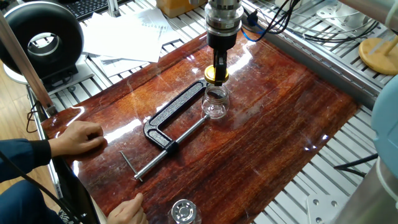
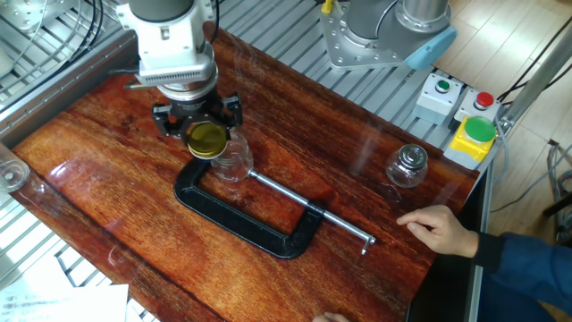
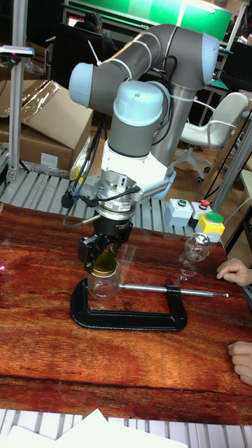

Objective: Screw the lid onto the jar

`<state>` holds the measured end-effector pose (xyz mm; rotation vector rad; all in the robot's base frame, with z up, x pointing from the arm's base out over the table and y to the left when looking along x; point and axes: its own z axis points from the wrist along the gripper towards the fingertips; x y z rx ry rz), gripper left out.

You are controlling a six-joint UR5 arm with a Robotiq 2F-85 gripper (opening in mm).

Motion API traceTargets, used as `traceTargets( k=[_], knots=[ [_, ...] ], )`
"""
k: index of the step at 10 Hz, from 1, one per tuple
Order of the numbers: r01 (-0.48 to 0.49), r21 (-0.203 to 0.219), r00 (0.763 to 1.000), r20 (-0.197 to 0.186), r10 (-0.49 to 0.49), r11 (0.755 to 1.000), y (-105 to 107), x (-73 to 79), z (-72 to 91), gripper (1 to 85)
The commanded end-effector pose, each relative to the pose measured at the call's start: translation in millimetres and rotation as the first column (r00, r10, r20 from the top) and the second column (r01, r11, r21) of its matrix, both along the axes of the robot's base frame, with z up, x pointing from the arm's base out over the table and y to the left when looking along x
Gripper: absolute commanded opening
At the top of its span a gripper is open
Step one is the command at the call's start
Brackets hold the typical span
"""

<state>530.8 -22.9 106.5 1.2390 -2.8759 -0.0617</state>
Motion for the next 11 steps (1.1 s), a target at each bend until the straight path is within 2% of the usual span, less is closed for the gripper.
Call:
traceTargets(
  k=[1, 2, 4, 7, 8, 11],
  knots=[
    [0.042, 0.04, 0.999, -0.003, -0.042, 0.998, 23, -12.8, 2.1, 1.0],
    [0.05, 0.047, 0.999, -0.007, -0.05, 0.998, 31, -19.8, 1.7, 1.0],
    [0.059, 0.02, 0.998, 0.004, -0.06, 0.998, 35, -30.5, -2.4, 1.0],
    [0.029, 0.024, 0.999, 0.022, -0.03, 0.999, 28, -33.2, -18.2, 1.0],
    [-0.009, 0.015, 1.0, 0.03, 0.008, 1.0, 20, -31.9, -23.4, 1.0],
    [-0.044, 0.017, 0.998, 0.038, 0.043, 0.999, 14, -31.6, -29.0, 1.0]
  ],
)
